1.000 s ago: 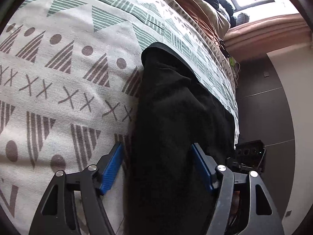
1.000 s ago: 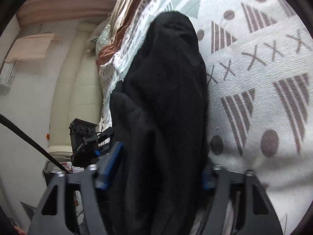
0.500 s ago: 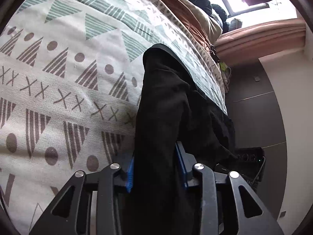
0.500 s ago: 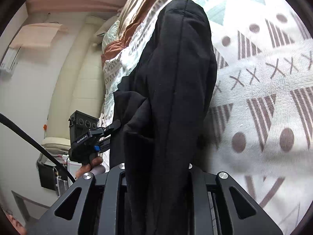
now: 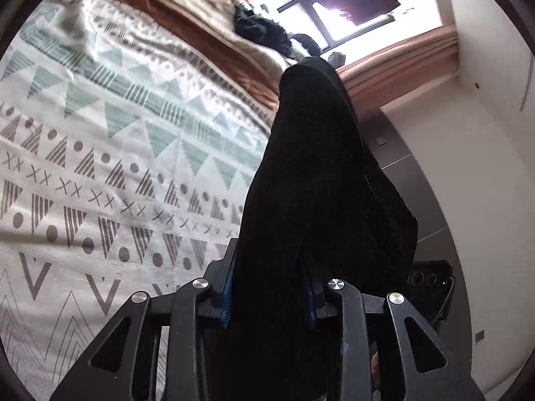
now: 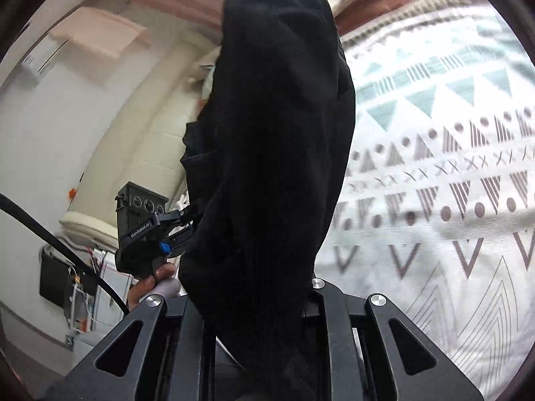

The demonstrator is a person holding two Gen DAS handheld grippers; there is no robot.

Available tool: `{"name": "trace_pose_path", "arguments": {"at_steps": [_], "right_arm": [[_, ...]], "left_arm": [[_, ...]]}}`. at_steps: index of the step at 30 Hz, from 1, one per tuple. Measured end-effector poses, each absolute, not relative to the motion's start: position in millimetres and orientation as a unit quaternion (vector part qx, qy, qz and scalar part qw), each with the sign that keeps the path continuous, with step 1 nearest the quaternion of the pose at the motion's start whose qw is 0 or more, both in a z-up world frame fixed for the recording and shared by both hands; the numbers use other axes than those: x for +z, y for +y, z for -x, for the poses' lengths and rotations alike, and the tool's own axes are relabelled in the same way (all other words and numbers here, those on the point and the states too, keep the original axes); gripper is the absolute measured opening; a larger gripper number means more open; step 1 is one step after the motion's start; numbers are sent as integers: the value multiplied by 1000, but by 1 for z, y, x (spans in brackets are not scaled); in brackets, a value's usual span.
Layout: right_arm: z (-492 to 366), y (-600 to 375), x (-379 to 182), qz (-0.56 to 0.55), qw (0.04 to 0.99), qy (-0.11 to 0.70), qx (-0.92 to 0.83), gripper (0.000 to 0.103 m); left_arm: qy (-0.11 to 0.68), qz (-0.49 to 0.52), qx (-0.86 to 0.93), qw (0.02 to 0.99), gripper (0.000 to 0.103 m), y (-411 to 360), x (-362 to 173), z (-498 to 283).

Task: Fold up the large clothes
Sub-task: 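Lift the folded shirt with both grippers and carry it toward the headboard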

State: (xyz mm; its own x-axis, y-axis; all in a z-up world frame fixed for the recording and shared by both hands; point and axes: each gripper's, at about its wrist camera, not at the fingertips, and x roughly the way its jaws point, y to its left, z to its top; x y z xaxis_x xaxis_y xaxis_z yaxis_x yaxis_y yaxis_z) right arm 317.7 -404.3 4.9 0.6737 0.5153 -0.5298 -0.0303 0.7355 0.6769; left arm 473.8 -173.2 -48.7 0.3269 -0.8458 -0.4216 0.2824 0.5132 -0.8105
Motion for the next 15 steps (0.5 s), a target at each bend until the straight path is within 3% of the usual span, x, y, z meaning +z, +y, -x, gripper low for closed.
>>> {"name": "trace_pose_path", "arguments": {"at_steps": [15], "right_arm": [[-279,-263,124,-232,894,311,225,14]], "left_arm": [[339,320,-374,802,33,-37,74,-403]]}}
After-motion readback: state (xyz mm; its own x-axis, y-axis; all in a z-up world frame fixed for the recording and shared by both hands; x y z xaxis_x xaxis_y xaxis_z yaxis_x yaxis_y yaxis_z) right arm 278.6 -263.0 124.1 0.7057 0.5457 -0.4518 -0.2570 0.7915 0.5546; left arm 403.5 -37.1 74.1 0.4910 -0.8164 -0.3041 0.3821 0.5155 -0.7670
